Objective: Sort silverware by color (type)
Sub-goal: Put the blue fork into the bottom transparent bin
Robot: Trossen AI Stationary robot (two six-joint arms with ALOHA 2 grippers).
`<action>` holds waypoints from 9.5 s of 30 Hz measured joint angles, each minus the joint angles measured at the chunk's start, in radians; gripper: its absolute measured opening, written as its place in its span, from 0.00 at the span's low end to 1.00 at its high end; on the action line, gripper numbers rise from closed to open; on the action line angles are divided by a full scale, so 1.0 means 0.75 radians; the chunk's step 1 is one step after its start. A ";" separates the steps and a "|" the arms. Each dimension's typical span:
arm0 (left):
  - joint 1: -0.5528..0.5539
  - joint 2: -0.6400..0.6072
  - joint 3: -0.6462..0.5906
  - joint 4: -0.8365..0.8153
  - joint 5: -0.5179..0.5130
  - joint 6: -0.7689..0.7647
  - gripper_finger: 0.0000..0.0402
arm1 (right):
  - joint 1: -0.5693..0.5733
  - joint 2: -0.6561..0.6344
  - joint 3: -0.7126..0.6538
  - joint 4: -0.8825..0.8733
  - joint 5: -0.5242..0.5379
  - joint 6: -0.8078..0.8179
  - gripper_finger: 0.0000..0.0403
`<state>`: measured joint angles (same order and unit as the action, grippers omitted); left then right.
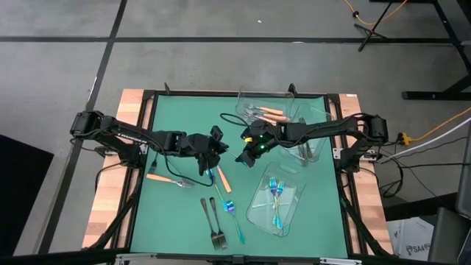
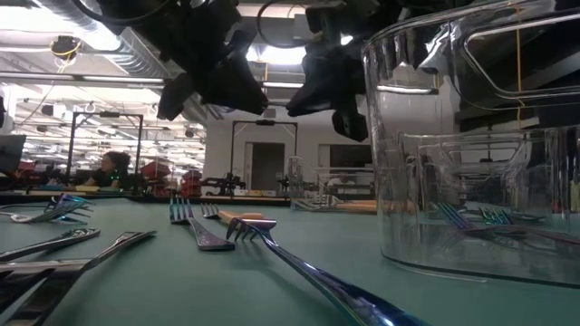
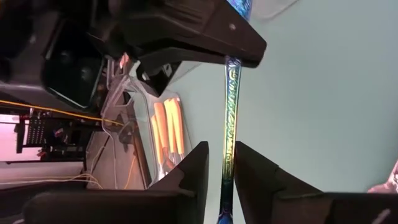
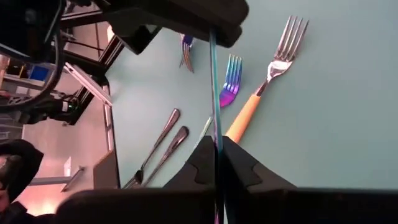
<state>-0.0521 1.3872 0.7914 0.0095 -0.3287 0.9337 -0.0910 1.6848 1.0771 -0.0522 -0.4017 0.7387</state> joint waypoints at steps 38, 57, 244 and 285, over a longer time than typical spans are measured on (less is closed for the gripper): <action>-0.168 0.000 0.000 0.189 0.007 -0.335 0.18 | 0.388 -0.495 -0.003 -0.682 0.720 0.414 0.00; -0.166 0.000 0.000 0.177 0.006 -0.335 0.18 | 1.105 -0.414 -0.004 -0.807 1.098 1.402 0.00; -0.170 0.261 -0.056 -1.256 0.351 -1.022 0.11 | 0.557 -0.328 -0.004 -0.770 0.873 0.015 0.17; -0.047 0.266 0.492 -0.297 0.397 -1.242 0.00 | 0.557 -0.327 -0.004 -0.590 1.056 -0.198 0.17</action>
<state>-0.0872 1.5864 1.1606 -0.2134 -0.0311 0.0021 0.3267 1.4395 1.0740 -0.4944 0.3901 0.5905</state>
